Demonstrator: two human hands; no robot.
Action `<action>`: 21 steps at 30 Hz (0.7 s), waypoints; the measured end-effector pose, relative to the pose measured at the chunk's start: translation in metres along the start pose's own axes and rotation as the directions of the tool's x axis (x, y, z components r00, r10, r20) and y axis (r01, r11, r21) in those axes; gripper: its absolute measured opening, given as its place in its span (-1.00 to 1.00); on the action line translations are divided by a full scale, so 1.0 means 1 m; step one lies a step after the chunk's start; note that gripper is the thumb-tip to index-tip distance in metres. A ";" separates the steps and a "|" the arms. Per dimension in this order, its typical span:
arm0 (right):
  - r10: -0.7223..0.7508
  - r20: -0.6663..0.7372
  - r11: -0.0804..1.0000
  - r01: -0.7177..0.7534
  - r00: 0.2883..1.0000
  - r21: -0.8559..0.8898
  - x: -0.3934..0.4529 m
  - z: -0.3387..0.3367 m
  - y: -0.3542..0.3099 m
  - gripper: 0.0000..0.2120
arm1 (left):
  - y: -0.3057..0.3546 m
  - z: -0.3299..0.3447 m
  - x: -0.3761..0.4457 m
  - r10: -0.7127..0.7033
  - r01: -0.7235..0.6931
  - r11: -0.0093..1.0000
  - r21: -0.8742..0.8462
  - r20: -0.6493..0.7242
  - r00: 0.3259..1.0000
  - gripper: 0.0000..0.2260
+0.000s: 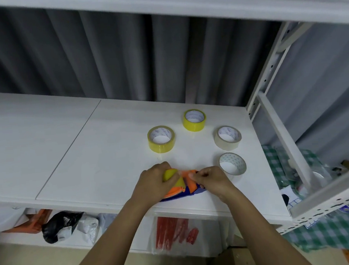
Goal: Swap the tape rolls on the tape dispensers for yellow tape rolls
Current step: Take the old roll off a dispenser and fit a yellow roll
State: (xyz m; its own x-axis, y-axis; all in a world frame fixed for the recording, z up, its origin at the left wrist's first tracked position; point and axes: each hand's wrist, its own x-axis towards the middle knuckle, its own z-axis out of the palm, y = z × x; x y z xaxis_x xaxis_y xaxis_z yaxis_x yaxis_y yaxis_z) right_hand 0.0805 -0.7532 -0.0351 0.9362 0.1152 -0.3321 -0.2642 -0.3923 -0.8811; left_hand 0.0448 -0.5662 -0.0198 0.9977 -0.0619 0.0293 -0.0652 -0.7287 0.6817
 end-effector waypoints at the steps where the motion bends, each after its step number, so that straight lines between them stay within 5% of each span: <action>1: 0.005 0.012 1.000 -0.005 1.000 0.019 -0.001 0.000 -0.001 -0.72 | -0.001 -0.001 -0.001 0.012 -0.012 1.000 -0.011 -0.009 1.000 -0.76; 5: -0.044 -0.033 0.985 0.049 0.998 0.165 -0.009 0.003 -0.002 -0.81 | -0.002 -0.005 -0.003 0.049 -0.048 0.999 0.006 -0.039 0.998 -0.86; 14: -0.077 -0.306 0.982 0.125 0.949 0.142 -0.016 0.007 0.018 -0.73 | 0.007 -0.003 -0.006 0.033 -0.033 0.999 -0.022 0.005 0.999 -0.83; 21: -0.009 -0.265 0.965 0.079 0.964 0.252 -0.018 0.000 0.020 -0.78 | 0.008 -0.004 -0.007 0.002 0.002 0.997 -0.074 0.058 0.998 -0.83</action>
State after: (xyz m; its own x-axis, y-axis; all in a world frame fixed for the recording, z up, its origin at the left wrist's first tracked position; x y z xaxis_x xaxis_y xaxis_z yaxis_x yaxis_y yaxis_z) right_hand 0.0587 -0.7632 -0.0469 0.9665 -0.1275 -0.2227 -0.2397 -0.1395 -0.9608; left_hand 0.0375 -0.5684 -0.0117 0.9947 -0.1026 -0.0115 -0.0613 -0.6766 0.7338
